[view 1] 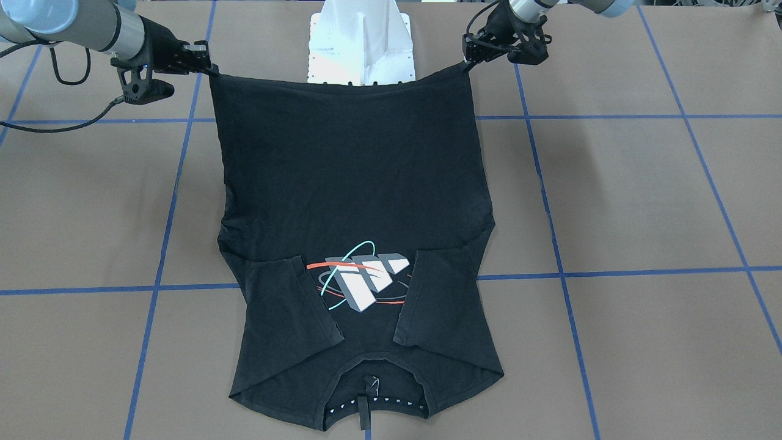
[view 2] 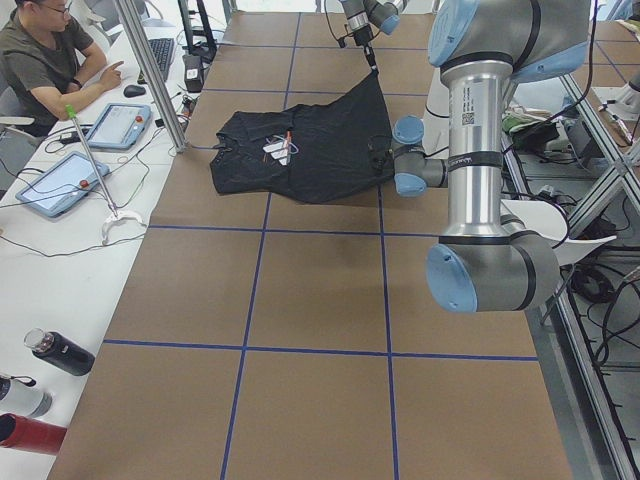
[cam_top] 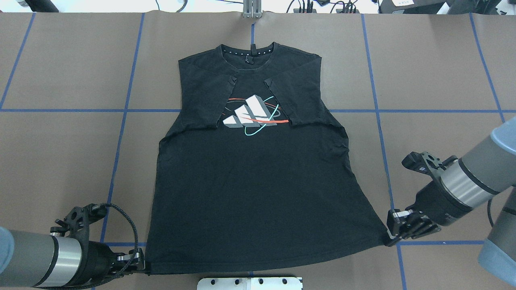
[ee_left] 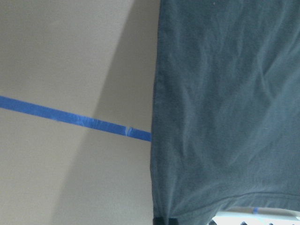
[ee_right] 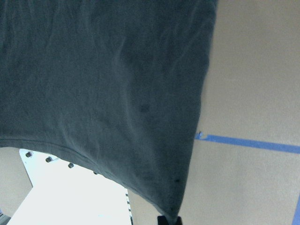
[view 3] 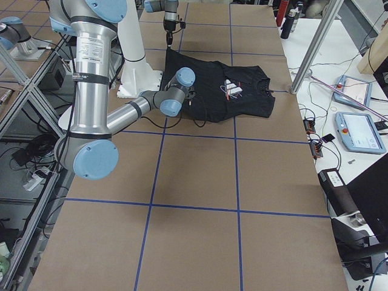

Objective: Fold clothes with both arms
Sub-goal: 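Lift both hem corners and carry them toward the collar with both grippers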

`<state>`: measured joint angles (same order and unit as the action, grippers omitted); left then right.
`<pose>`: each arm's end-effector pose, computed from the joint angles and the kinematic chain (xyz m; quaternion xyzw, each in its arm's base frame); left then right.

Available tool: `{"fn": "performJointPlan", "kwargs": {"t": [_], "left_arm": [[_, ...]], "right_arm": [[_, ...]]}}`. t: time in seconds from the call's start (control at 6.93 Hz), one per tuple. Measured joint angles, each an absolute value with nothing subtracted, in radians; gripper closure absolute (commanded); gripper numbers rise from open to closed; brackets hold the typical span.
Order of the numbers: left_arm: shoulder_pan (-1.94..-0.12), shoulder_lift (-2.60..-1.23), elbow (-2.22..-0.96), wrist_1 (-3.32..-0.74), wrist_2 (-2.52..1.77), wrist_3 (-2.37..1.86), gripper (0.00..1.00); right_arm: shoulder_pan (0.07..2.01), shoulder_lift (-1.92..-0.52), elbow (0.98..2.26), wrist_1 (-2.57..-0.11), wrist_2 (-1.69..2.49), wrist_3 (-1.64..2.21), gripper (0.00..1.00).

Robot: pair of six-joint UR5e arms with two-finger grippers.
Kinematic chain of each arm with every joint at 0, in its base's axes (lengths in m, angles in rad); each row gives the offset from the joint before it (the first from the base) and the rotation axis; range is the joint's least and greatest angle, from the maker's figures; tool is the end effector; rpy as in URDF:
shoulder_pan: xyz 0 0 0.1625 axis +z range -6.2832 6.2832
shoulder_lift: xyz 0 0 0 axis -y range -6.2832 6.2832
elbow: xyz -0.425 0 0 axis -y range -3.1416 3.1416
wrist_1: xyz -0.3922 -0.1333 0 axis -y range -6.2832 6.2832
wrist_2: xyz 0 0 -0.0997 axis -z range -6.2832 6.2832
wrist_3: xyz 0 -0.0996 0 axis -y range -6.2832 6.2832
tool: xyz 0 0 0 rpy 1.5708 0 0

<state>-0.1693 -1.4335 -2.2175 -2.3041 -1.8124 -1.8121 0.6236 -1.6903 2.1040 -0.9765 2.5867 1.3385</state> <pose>0.3836 -0.1766 0.3290 -0.1187 0.5740 -0.0959 0.8045 -0.3012 -0.2766 0.3705 -0.2124 -0.5607 -0.0817 0.7962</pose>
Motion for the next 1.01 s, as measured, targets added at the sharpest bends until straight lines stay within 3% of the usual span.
{"fn": "performJointPlan", "kwargs": {"t": [0.43,0.72,1.01], "left_arm": [[-0.079,-1.406,-2.267,-2.3,-1.846,-1.814,1.0],[-0.107,-1.405,-2.3,-2.287,-1.89,-1.818,1.0],[-0.279,-1.431,-2.309,-2.279,-1.997,-1.803,1.0]], "right_arm": [[0.551,-1.82,2.12,-0.76,2.623,1.47,1.0],[0.567,-1.798,2.096,-0.709,2.618,1.516,1.0],[0.698,-1.7,2.029,-0.702,2.621,1.514,1.0]]}}
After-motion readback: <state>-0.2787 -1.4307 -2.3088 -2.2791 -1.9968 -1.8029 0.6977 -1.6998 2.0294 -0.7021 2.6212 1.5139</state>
